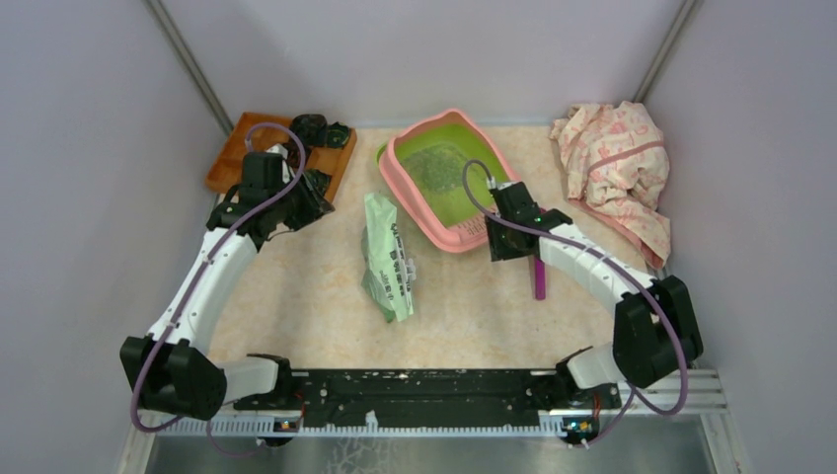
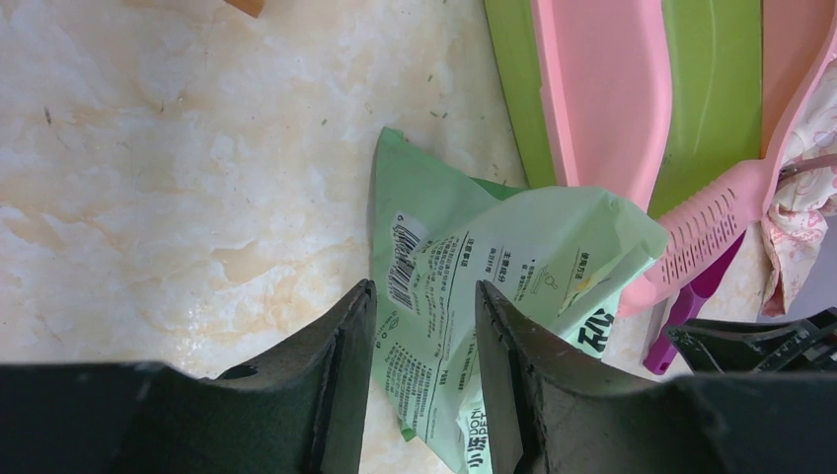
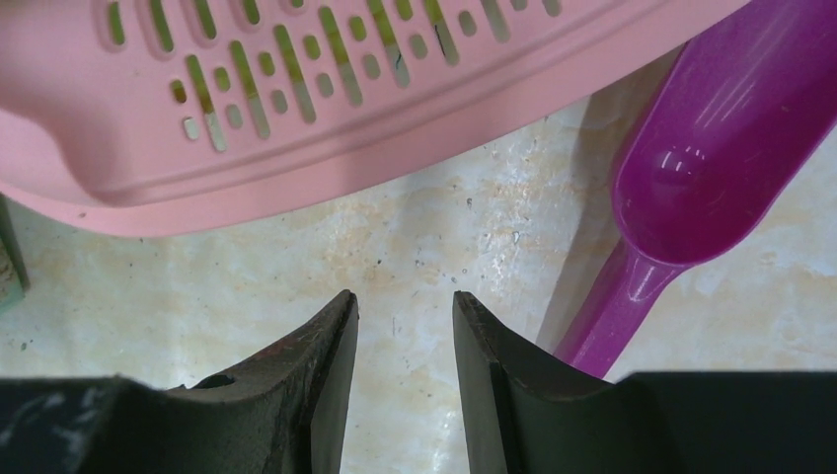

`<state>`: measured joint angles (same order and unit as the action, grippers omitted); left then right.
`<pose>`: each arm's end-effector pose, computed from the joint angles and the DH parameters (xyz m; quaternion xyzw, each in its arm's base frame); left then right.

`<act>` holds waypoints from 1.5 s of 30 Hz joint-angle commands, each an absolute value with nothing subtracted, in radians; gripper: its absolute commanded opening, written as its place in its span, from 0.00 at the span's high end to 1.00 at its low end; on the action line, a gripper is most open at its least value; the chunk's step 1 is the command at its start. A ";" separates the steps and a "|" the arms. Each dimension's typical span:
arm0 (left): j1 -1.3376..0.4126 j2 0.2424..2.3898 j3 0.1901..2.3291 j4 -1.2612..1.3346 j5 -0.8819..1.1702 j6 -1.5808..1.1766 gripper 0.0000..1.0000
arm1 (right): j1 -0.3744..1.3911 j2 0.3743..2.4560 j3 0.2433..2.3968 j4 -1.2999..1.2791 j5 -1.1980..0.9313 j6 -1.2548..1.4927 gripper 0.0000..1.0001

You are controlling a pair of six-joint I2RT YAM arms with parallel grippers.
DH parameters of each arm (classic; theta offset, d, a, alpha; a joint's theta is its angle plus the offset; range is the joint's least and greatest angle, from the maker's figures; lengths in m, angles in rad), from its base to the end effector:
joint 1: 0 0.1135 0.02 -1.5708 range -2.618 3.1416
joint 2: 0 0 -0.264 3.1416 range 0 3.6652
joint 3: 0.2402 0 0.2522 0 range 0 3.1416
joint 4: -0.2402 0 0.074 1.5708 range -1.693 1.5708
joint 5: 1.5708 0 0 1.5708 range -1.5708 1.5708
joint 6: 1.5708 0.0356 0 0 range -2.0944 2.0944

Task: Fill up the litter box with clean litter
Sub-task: Move the litter box to the center of the board.

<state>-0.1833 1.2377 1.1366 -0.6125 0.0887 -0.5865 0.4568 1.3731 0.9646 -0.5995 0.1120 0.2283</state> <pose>0.2612 -0.0516 0.3263 -0.1639 0.8939 -0.1933 0.3697 0.2487 0.1178 0.2376 -0.0939 0.9547 0.0425 0.2792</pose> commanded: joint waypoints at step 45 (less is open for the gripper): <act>-0.179 1.222 1.178 -0.604 0.074 -0.579 0.52 | 0.445 1.577 1.139 -0.443 0.085 0.213 0.59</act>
